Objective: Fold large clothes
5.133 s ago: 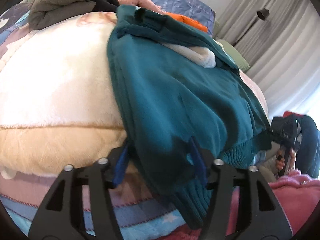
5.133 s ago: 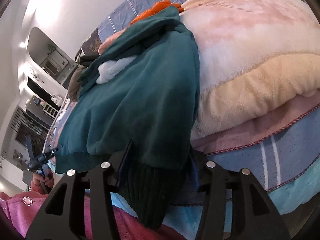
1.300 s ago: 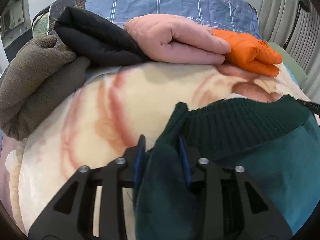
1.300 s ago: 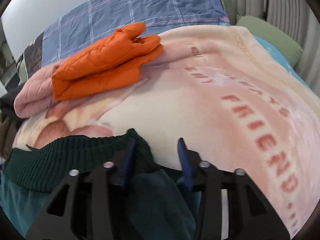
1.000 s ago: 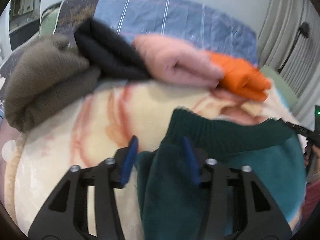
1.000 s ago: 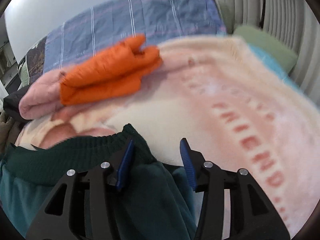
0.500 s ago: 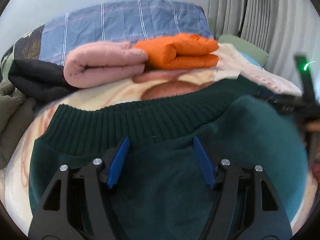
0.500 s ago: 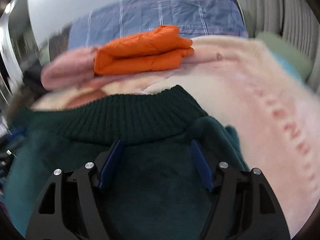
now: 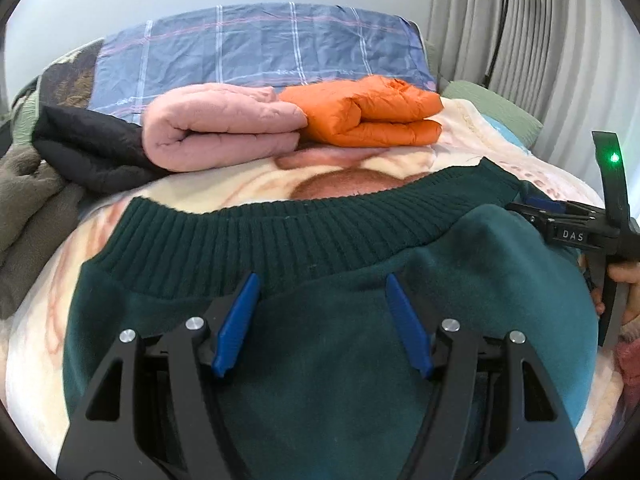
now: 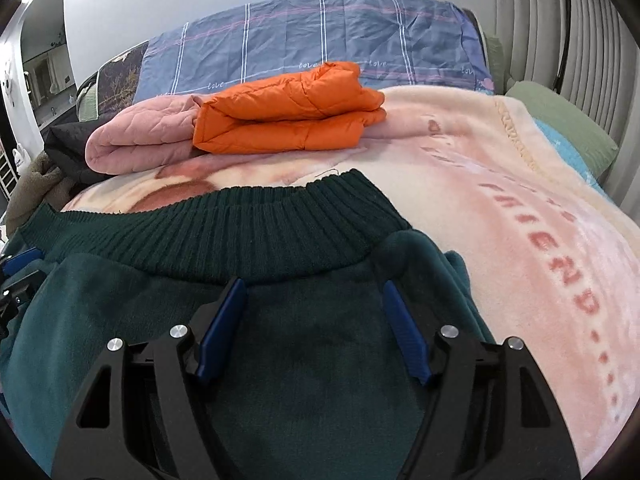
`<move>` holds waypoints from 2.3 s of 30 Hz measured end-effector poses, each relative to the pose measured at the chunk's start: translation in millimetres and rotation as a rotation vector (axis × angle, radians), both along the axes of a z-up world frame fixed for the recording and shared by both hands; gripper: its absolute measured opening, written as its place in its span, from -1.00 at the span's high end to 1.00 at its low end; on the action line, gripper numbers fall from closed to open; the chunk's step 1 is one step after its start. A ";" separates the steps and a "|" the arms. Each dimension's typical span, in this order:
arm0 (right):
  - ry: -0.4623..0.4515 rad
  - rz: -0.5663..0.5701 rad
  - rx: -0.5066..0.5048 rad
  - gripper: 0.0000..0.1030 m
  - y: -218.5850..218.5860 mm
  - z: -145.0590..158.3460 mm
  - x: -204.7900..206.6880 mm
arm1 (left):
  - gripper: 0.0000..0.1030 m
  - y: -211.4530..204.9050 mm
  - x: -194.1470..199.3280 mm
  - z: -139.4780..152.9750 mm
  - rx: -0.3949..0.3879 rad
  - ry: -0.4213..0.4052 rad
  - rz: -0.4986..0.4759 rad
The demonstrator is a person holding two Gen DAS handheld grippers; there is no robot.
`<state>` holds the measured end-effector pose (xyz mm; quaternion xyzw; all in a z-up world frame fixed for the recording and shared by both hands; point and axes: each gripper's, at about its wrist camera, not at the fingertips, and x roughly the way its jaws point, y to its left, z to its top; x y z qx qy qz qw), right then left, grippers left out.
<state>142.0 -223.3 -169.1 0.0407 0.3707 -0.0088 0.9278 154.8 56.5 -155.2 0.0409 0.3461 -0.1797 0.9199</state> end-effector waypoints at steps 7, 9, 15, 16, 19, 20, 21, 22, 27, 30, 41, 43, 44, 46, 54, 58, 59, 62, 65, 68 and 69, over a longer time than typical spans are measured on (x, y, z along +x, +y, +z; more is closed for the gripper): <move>-0.051 -0.131 0.061 -0.60 -2.3 8.1 -18.7 | -0.33 -7.3 -5.8 -3.4 0.062 -0.035 0.019; -0.066 -0.159 0.085 -0.59 -4.8 11.8 -23.5 | -0.34 -6.1 -3.7 -3.2 0.056 -0.029 0.023; -0.105 -0.173 0.079 -0.20 26.1 57.7 -57.5 | -0.36 -7.2 -4.5 -3.4 0.062 -0.035 0.037; -0.148 -0.125 0.076 -0.20 41.9 71.7 -68.9 | -0.37 -7.4 -4.4 -3.5 0.062 -0.036 0.040; -0.200 0.023 0.057 -0.22 81.8 90.6 -86.1 | -0.37 -7.9 -5.1 -4.1 0.064 -0.043 0.046; -0.195 0.052 0.053 -0.25 90.4 90.2 -87.0 | -0.37 -8.3 -5.7 -4.1 0.064 -0.046 0.047; -0.177 0.075 0.040 -0.27 100.7 85.5 -86.0 | -0.37 -8.1 -6.3 -4.4 0.063 -0.049 0.047; -0.137 0.078 0.016 -0.27 109.0 74.5 -80.6 | -0.37 -7.7 -6.5 -4.5 0.061 -0.051 0.048; -0.013 0.055 -0.009 -0.38 114.4 -0.8 -54.7 | -0.37 -5.6 -6.9 -5.6 0.047 -0.050 0.042; -0.003 0.049 0.001 -0.37 114.7 3.9 -56.5 | -0.37 -0.6 -8.4 -6.3 0.017 -0.055 0.028; -0.036 0.049 0.011 -0.37 114.4 3.7 -64.3 | -0.37 1.9 -12.2 -7.6 -0.006 -0.076 0.026; -0.031 0.049 0.004 -0.29 115.5 4.4 -64.7 | -0.37 2.0 -13.6 -7.5 -0.007 -0.082 0.029; -0.027 0.029 0.000 -0.04 116.0 10.4 -67.2 | -0.37 1.3 -14.5 -7.6 -0.003 -0.086 0.031; -0.030 -0.008 0.033 0.34 115.2 25.7 -75.4 | -0.37 0.8 -15.7 -7.1 0.005 -0.092 0.036; 0.040 0.132 0.087 0.51 139.9 19.7 -77.5 | -0.37 5.5 -19.2 -6.6 -0.026 -0.100 0.039; 0.025 0.142 0.094 0.51 136.9 -0.2 -82.4 | -0.19 18.7 -24.0 -5.0 -0.072 -0.108 0.063; 0.051 0.137 0.135 0.50 132.0 1.8 -80.6 | -0.16 23.1 -25.6 -4.1 -0.084 -0.111 0.073; 0.076 0.121 0.147 0.53 128.4 13.9 -85.2 | -0.11 37.3 -26.6 -2.7 -0.092 -0.114 0.123; -0.011 0.201 0.104 0.54 147.2 44.6 -112.7 | -0.11 54.5 -26.2 -2.0 -0.111 -0.103 0.162; 0.117 0.219 0.090 0.53 154.0 4.3 -109.0 | -0.12 59.6 -20.3 -5.9 -0.135 -0.057 0.161; 0.109 0.221 0.093 0.54 151.8 -1.8 -106.9 | -0.13 57.9 -19.6 -6.9 -0.122 -0.052 0.156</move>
